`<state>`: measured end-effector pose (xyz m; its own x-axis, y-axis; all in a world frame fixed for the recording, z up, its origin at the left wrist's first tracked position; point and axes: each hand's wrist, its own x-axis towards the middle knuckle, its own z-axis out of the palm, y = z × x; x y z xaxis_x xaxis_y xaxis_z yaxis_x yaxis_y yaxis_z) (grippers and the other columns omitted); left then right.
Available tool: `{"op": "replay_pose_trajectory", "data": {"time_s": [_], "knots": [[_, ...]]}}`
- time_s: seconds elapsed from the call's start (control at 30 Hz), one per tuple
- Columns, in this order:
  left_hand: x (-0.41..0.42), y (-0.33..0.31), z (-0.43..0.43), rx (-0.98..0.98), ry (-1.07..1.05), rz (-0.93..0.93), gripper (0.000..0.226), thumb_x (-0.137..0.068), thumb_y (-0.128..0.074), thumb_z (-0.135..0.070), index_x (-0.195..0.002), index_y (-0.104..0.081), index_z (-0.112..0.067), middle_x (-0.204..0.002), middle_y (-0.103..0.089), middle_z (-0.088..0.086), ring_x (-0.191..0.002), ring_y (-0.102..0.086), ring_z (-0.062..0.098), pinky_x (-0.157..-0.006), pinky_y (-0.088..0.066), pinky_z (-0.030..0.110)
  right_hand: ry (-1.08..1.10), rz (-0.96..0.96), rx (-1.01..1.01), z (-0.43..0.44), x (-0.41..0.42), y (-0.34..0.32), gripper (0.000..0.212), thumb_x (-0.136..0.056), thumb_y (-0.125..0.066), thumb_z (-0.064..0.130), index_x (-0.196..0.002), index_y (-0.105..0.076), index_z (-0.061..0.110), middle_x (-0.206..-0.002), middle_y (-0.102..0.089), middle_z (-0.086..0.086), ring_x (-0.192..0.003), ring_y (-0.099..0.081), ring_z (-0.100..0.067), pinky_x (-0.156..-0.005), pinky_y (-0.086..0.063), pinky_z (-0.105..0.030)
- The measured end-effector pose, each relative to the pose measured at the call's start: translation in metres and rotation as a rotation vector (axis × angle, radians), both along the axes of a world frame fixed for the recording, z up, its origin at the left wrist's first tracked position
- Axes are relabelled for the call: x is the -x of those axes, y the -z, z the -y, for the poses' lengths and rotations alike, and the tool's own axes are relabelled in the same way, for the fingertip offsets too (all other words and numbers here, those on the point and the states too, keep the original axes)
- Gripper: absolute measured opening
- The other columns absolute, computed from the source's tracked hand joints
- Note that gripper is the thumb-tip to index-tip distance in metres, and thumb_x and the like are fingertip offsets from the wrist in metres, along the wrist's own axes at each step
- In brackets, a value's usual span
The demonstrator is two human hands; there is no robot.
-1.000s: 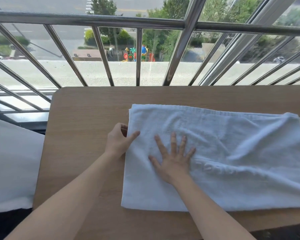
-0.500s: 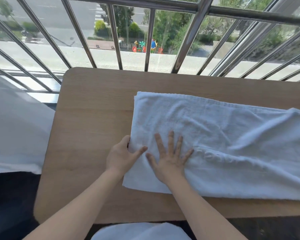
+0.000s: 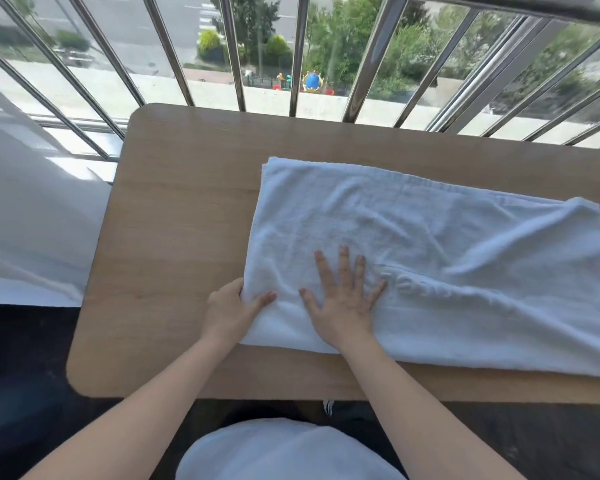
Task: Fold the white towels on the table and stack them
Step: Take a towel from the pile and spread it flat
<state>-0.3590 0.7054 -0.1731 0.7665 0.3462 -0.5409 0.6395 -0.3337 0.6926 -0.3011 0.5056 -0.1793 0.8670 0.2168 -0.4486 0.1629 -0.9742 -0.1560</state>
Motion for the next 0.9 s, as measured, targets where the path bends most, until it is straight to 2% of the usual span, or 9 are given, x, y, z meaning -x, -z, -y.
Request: {"op": "replay_pose_trajectory", "data": {"time_s": [0.1,0.17,0.23,0.33,0.4,0.53,0.67,0.77,0.9], "knots": [[0.009,0.001,0.008,-0.044,-0.081,0.048,0.042,-0.074,-0.077,-0.064,-0.094,-0.062,-0.030,-0.082,-0.069,-0.015,-0.075,-0.066,0.001,-0.056,-0.046,0.013,-0.016,-0.003,0.019,0.023,0.007,-0.002,0.071,-0.092,-0.010,0.073,-0.146,0.030,0.050,-0.157,0.041,0.003,-0.144,0.037,-0.027,-0.107,0.023,-0.069],[0.015,0.001,0.015,-0.135,-0.091,0.117,0.054,-0.075,-0.080,-0.054,-0.116,-0.054,-0.030,-0.108,-0.062,-0.016,-0.098,-0.061,0.007,-0.078,-0.051,0.024,-0.019,-0.011,0.037,0.040,0.014,-0.004,0.070,-0.094,-0.011,0.072,-0.145,0.030,0.050,-0.157,0.041,0.003,-0.144,0.037,-0.025,-0.106,0.025,-0.068],[0.020,0.002,0.025,-0.349,-0.030,0.183,0.070,-0.079,-0.081,-0.043,-0.137,-0.046,-0.024,-0.135,-0.051,-0.006,-0.125,-0.046,0.018,-0.105,-0.039,0.037,-0.020,-0.024,0.032,0.056,0.018,-0.006,0.068,-0.095,-0.012,0.070,-0.145,0.031,0.050,-0.155,0.043,0.003,-0.144,0.038,-0.023,-0.107,0.025,-0.067],[0.018,-0.002,0.051,-0.536,0.195,0.268,0.057,-0.092,-0.069,-0.029,-0.145,-0.047,-0.023,-0.159,-0.033,0.003,-0.149,-0.024,0.027,-0.118,-0.026,0.049,-0.036,-0.008,0.042,0.082,0.019,-0.007,0.067,-0.098,-0.011,0.066,-0.146,0.032,0.047,-0.154,0.044,0.002,-0.144,0.039,-0.023,-0.111,0.022,-0.066],[0.015,-0.001,0.080,-0.478,0.388,0.269,0.050,-0.098,-0.062,-0.027,-0.147,-0.048,-0.025,-0.163,-0.025,0.002,-0.154,-0.010,0.030,-0.121,-0.020,0.052,-0.058,0.009,0.048,0.105,0.018,-0.009,0.066,-0.100,-0.012,0.062,-0.144,0.034,0.046,-0.155,0.043,0.003,-0.145,0.037,-0.021,-0.113,0.020,-0.064],[0.007,0.004,0.146,-0.518,0.546,0.146,0.061,-0.103,-0.045,-0.047,-0.158,-0.020,-0.036,-0.168,0.009,0.003,-0.153,0.016,0.027,-0.123,0.010,0.041,-0.051,-0.006,0.057,0.161,0.012,-0.014,0.063,-0.102,-0.012,0.058,-0.145,0.031,0.044,-0.157,0.040,0.009,-0.145,0.035,-0.018,-0.114,0.015,-0.067],[-0.002,0.010,0.207,-0.601,0.656,0.124,0.066,-0.102,-0.037,-0.055,-0.158,-0.005,-0.042,-0.165,0.021,0.010,-0.151,0.023,0.028,-0.121,0.013,0.044,-0.107,-0.014,0.075,0.217,0.004,-0.021,0.061,-0.103,-0.011,0.055,-0.152,0.022,0.041,-0.160,0.033,0.011,-0.149,0.028,-0.020,-0.115,0.015,-0.064],[-0.014,0.014,0.246,-0.633,0.692,0.131,0.069,-0.101,-0.033,-0.060,-0.156,0.005,-0.046,-0.163,0.027,0.006,-0.149,0.028,0.030,-0.121,0.015,0.048,-0.056,-0.035,0.065,0.256,-0.004,-0.023,0.062,-0.103,-0.013,0.054,-0.153,0.021,0.041,-0.162,0.028,0.008,-0.149,0.028,-0.020,-0.117,0.014,-0.062],[-0.031,0.014,0.289,-0.603,0.775,0.166,0.070,-0.100,-0.037,-0.060,-0.157,0.002,-0.045,-0.163,0.028,0.000,-0.146,0.033,0.027,-0.118,0.018,0.047,-0.069,-0.051,0.064,0.293,-0.014,-0.027,0.061,-0.104,-0.013,0.053,-0.155,0.016,0.039,-0.163,0.024,0.011,-0.149,0.026,-0.012,-0.118,0.010,-0.060]]}}
